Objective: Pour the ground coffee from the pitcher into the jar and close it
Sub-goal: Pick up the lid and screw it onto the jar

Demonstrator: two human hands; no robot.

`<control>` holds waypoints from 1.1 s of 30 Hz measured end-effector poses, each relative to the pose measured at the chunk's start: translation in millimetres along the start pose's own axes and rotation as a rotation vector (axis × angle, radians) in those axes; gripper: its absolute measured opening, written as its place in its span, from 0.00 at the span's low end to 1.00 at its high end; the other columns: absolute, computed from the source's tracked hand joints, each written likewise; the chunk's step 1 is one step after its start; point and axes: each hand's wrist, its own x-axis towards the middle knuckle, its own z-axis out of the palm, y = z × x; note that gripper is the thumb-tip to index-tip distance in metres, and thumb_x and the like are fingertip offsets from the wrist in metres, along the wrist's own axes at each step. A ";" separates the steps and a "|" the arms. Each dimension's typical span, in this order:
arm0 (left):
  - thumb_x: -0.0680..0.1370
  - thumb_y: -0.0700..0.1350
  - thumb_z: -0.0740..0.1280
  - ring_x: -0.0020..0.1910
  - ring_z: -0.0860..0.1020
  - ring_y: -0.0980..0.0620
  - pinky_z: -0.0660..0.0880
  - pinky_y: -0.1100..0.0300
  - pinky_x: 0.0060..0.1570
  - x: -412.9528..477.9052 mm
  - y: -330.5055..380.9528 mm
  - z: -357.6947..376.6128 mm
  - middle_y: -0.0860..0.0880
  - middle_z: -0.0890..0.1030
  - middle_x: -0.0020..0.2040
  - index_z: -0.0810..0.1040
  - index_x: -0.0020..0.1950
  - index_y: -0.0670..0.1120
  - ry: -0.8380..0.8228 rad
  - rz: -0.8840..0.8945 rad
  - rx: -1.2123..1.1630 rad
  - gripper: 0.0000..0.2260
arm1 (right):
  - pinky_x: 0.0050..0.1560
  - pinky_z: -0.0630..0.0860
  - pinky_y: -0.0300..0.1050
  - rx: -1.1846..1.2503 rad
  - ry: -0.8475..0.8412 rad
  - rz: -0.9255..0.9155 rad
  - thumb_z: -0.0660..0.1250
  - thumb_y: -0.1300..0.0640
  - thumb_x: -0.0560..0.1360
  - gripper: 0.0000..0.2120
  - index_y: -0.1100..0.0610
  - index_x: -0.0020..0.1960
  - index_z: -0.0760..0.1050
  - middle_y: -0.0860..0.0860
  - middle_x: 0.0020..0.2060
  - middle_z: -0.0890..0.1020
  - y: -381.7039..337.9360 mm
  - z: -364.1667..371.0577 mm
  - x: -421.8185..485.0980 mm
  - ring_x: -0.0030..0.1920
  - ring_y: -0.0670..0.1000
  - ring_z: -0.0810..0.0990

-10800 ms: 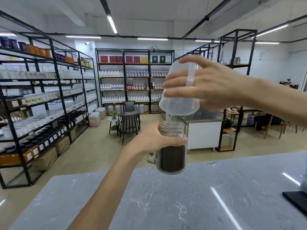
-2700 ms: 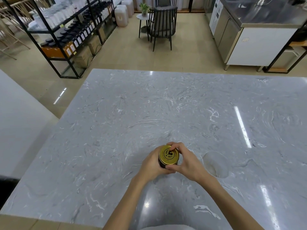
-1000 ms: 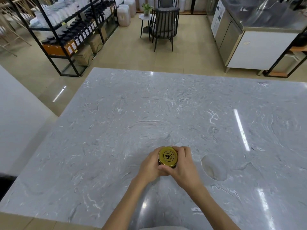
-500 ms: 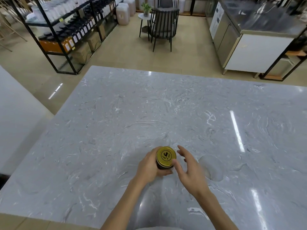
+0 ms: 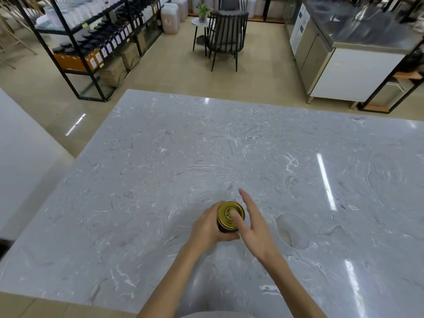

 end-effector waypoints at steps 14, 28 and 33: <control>0.62 0.63 0.74 0.59 0.77 0.60 0.73 0.59 0.58 -5.6 -3.9 0.1 0.64 0.79 0.60 0.71 0.65 0.64 0.032 -0.007 -0.083 0.32 | 0.51 0.76 0.45 -0.628 0.181 -0.065 0.63 0.25 0.66 0.39 0.53 0.63 0.70 0.48 0.53 0.77 6.5 10.4 -9.6 0.53 0.51 0.76; 0.60 0.59 0.78 0.51 0.80 0.57 0.79 0.56 0.48 13.4 -4.9 -2.8 0.59 0.81 0.53 0.75 0.58 0.60 -0.142 0.065 0.018 0.28 | 0.68 0.69 0.45 -0.529 -0.043 -0.383 0.56 0.35 0.79 0.28 0.48 0.74 0.65 0.48 0.73 0.70 5.4 -18.3 9.6 0.72 0.48 0.68; 0.70 0.57 0.65 0.43 0.78 0.59 0.76 0.61 0.41 18.3 -2.4 -0.8 0.53 0.83 0.46 0.79 0.49 0.54 -0.184 0.252 0.190 0.12 | 0.57 0.76 0.49 -0.486 -0.044 -0.695 0.68 0.57 0.75 0.10 0.58 0.55 0.81 0.52 0.55 0.82 16.8 5.4 36.2 0.57 0.53 0.79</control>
